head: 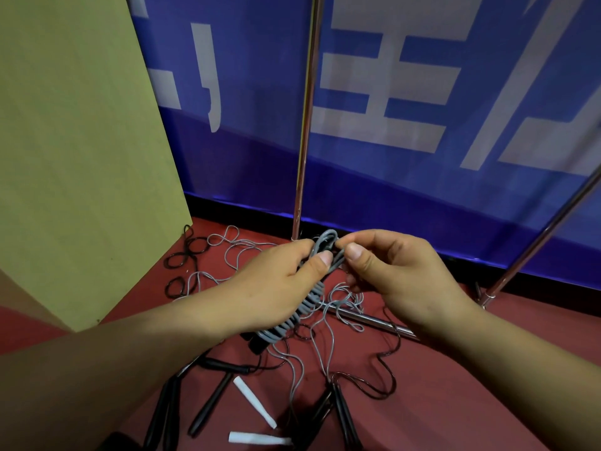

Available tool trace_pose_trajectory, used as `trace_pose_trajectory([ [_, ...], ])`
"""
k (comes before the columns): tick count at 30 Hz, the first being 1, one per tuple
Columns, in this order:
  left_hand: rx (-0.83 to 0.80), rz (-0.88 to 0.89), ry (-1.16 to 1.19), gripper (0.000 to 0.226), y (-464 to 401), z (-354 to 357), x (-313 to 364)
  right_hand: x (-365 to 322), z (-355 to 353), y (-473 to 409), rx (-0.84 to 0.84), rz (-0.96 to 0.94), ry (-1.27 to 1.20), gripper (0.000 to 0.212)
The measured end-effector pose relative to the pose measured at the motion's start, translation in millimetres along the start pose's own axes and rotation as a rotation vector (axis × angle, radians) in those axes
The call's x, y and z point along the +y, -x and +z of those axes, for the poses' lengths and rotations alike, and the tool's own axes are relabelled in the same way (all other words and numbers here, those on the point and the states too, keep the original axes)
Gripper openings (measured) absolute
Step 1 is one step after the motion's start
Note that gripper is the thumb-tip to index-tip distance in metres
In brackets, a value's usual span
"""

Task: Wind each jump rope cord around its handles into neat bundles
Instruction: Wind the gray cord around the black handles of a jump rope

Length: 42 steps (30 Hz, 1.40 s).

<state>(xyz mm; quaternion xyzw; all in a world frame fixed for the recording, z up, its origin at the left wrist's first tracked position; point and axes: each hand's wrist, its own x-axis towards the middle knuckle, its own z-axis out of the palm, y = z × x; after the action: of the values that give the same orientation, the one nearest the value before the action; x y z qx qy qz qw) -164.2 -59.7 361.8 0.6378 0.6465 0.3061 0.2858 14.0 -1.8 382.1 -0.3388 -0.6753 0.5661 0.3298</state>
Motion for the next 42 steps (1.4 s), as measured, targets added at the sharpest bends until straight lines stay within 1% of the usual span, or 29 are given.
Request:
trace_pose_trajectory([
  [3, 0.013, 0.018, -0.028, 0.059, 0, 0, -1, 0, 0, -1, 0.050, -0.032, 0.010, 0.010],
  [5, 0.025, 0.040, -0.059, 0.054, 0, 1, 0, 1, -2, -2, 0.070, 0.004, -0.065, 0.025],
  [6, 0.035, 0.048, -0.079, 0.052, 1, 3, 0, 2, -3, -3, 0.083, 0.024, -0.102, 0.027],
  [11, 0.073, 0.051, -0.188, 0.051, 1, 5, 0, 4, -2, -2, 0.096, 0.061, -0.150, 0.007],
  [14, 0.085, 0.039, -0.233, 0.047, 1, 4, 0, 5, -1, -3, 0.069, 0.064, -0.163, 0.014],
  [16, 0.087, 0.048, -0.259, 0.040, 2, 5, 1, 6, -1, -3, 0.064, 0.094, -0.168, 0.014],
  [19, 0.093, 0.058, -0.271, 0.032, 3, 4, 4, 8, -2, -5, 0.071, 0.179, -0.208, 0.016],
  [23, 0.088, 0.061, -0.280, 0.032, 1, 3, 4, 9, -1, -5, -0.008, 0.278, -0.261, 0.024],
  [28, 0.101, 0.073, -0.293, 0.029, 0, 5, 3, 9, -1, -4, -0.011, 0.307, -0.323, 0.017],
  [34, 0.083, 0.081, -0.275, 0.032, 1, 6, 5, 12, -2, -4, 0.004, 0.272, -0.305, 0.008],
  [42, 0.065, 0.097, -0.246, 0.032, 0, 5, 6, 20, -5, -5, 0.091, 0.113, -0.096, 0.012],
])
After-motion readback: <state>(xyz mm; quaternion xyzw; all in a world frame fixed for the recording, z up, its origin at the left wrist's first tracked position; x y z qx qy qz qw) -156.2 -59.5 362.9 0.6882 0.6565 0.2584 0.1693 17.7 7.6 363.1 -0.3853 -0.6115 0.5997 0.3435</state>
